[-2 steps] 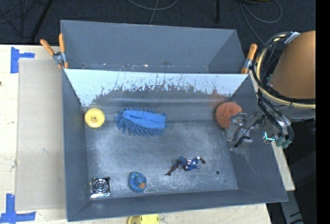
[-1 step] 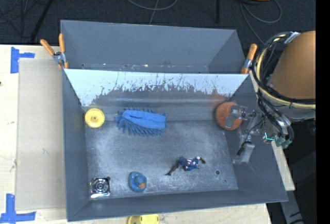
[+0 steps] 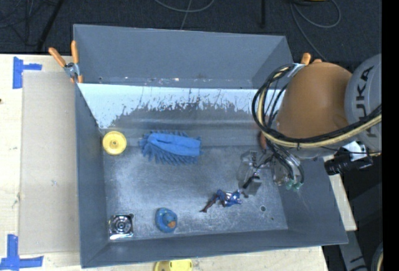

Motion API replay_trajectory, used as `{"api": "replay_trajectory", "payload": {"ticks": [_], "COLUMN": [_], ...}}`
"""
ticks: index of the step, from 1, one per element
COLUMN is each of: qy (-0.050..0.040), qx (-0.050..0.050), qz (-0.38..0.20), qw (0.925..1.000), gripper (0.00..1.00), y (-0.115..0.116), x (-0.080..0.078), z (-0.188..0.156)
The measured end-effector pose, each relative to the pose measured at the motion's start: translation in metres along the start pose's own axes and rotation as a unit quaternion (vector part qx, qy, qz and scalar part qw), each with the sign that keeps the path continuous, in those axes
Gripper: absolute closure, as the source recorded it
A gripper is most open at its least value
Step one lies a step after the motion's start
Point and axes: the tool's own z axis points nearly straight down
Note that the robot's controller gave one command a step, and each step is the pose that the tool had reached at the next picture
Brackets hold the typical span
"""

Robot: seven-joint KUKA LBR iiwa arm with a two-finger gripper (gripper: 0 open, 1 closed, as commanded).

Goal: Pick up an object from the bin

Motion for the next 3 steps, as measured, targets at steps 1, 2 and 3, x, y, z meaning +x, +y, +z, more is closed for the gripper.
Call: {"api": "replay_trajectory", "payload": {"ticks": [1, 2, 3], "qy": [-0.0002, -0.0002, -0.0038], "qx": [0.0, 0.0, 0.0], "qz": [0.0, 0.0, -0.027], "qw": [1.0, 1.0, 0.9996], "gripper": [0.0, 0.0, 0.0], "y": [0.0, 0.0, -0.007], "x": [0.0, 0.0, -0.001], "z": [0.0, 0.0, 0.036]}}
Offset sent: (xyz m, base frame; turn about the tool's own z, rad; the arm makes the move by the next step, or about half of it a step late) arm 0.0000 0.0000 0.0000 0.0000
